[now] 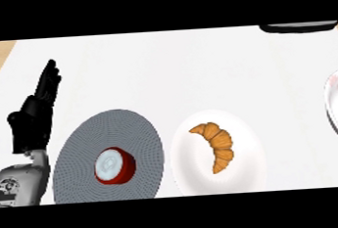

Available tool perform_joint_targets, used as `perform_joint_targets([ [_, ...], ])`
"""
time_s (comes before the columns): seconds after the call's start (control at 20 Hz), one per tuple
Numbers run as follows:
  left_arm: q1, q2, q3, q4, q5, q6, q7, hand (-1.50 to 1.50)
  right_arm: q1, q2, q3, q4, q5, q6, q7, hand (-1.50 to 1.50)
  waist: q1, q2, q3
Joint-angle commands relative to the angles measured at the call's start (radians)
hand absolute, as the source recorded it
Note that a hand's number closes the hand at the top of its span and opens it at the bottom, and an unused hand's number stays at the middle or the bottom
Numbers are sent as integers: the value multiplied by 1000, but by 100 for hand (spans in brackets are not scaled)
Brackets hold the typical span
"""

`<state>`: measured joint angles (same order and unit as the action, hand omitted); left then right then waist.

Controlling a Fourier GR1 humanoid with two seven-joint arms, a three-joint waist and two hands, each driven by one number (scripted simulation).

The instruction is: Pick the lemon from the plate and place it in the bowl

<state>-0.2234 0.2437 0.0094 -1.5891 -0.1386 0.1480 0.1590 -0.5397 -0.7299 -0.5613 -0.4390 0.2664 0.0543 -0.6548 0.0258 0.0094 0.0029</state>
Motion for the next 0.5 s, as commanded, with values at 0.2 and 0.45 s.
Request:
perform_joint_targets([
  [0.2, 7, 17, 31, -18, 4, -16, 7, 0, 56, -170, -96, 155, -103, 246, -95, -150, -13, -3, 0],
  [0.45, -7, 5, 21, -32, -12, -11, 32, 0, 155, -230, -145, 175, -177, 442, -168, -150, -30, -8, -1],
])
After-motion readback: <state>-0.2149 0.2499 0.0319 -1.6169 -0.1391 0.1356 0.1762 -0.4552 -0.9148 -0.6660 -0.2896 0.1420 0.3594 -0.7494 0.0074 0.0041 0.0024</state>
